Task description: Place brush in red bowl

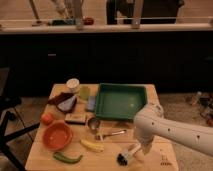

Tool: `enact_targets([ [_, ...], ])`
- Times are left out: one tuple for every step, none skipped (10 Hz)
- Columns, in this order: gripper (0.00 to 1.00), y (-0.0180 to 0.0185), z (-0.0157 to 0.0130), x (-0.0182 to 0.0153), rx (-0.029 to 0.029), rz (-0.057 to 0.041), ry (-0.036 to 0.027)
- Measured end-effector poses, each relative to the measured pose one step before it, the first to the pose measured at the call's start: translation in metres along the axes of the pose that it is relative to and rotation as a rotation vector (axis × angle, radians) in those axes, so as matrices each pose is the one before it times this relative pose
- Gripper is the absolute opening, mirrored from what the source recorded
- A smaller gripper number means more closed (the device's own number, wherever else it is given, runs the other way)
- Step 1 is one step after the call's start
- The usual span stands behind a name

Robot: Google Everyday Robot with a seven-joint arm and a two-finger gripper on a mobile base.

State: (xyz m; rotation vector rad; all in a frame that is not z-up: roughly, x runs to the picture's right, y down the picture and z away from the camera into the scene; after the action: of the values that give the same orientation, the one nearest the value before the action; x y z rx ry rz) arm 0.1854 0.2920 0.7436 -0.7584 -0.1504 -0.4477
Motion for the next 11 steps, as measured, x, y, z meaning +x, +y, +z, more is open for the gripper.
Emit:
enact_targets([
  [0.8, 0.00106, 0.00194, 0.00129, -0.0048, -0.00215, -0.00169],
  [0.8, 0.00251, 0.00244, 0.00228, -0.00195, 0.00156, -0.0089],
  [0.8, 0.00329, 0.00195, 0.00154, 0.00294, 0.00302, -0.0115],
  [0.8, 0.00291, 0.00218, 0.00114, 0.00778, 0.00406, -0.01436],
  [0.8, 0.00214, 0.00216, -0.00008, 0.00385, 0.0013, -0.01051],
  [0.8, 0.00058, 0.00277, -0.00173, 0.00402, -0.00283, -0.01184],
  [0.8, 0.00124, 0.00276, -0.00203, -0.00276, -0.00418, -0.00953],
  [0.8, 0.00049, 0.00288, -0.00215, 0.00009, -0.0042, -0.00901],
  [0.8, 0.00192, 0.00354, -0.00235, -0.00613, -0.00385, -0.00661],
  [0.8, 0.00109, 0.00429, -0.00363, -0.00908, -0.00893, -0.00468],
  [0.8, 0.00017, 0.00317, -0.00275, -0.0062, -0.00811, -0.00253],
])
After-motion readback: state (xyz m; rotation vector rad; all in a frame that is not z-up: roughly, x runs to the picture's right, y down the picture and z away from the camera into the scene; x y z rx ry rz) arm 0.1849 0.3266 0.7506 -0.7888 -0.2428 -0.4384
